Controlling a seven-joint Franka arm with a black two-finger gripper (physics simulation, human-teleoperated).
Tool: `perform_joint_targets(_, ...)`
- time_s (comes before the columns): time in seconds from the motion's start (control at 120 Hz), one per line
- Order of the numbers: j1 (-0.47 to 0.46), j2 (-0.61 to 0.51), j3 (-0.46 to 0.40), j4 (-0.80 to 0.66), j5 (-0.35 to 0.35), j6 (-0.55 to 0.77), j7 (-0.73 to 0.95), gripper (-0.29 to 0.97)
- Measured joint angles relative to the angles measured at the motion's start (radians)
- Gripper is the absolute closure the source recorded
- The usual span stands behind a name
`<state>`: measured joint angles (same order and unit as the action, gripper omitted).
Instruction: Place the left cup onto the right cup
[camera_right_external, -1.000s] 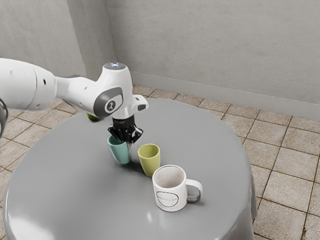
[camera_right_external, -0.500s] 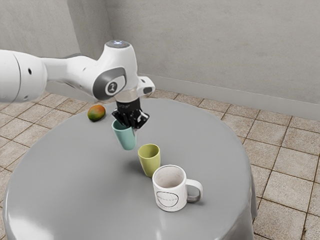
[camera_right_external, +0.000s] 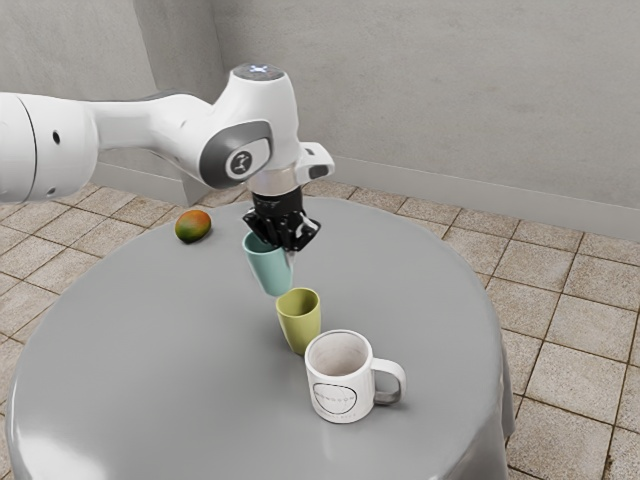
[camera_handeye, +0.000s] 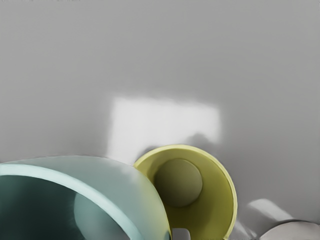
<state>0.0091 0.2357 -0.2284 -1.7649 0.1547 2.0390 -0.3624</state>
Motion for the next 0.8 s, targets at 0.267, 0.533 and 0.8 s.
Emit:
perform_joint_targets(0.267, 0.001, 0.001, -0.039, -0.001, 0.023, -0.006, -0.042, 0.78)
perform_joint_targets(0.533, 0.001, 0.007, -0.055, -0.004, 0.039, -0.007, -0.091, 0.78)
perform_joint_targets(0.8, 0.003, 0.029, -0.067, 0.0, 0.055, 0.001, -0.13, 0.78)
